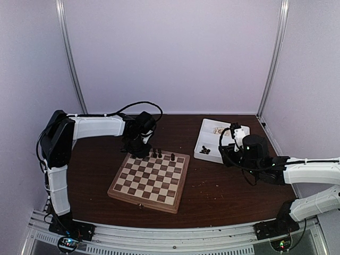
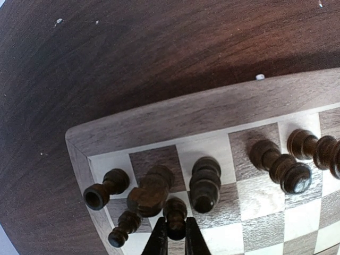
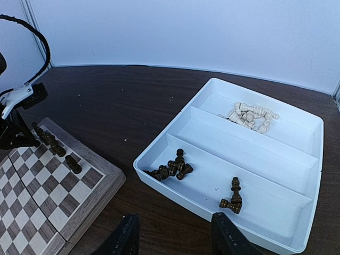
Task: Set up the chess pieces on the board
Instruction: Place the chess piece on the chessboard.
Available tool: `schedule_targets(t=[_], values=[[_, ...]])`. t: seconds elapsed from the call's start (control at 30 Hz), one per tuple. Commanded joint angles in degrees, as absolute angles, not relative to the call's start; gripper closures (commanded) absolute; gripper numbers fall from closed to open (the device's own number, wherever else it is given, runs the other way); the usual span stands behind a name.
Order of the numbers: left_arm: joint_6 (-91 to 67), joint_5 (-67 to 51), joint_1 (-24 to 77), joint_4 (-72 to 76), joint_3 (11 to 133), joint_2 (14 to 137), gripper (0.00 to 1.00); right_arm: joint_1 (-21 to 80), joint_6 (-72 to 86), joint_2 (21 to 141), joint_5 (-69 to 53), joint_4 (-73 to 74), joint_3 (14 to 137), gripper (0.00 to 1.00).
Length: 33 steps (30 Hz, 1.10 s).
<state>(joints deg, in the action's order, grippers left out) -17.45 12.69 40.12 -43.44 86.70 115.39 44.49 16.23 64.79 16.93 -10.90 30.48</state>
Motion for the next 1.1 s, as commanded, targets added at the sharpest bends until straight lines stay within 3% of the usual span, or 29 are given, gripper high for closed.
schedule_targets(t=[0.0,1.07], values=[[-16.79,13.01,39.62,-43.89,87.89,116.28,0.94,44.12,15.64,64.78,16.68,-10.99,31.2,0.52],[-16.74,13.54,39.55,-45.44,86.94,116.28,0.91,43.99,16.2,65.15,16.35,-11.58,30.78,0.52]])
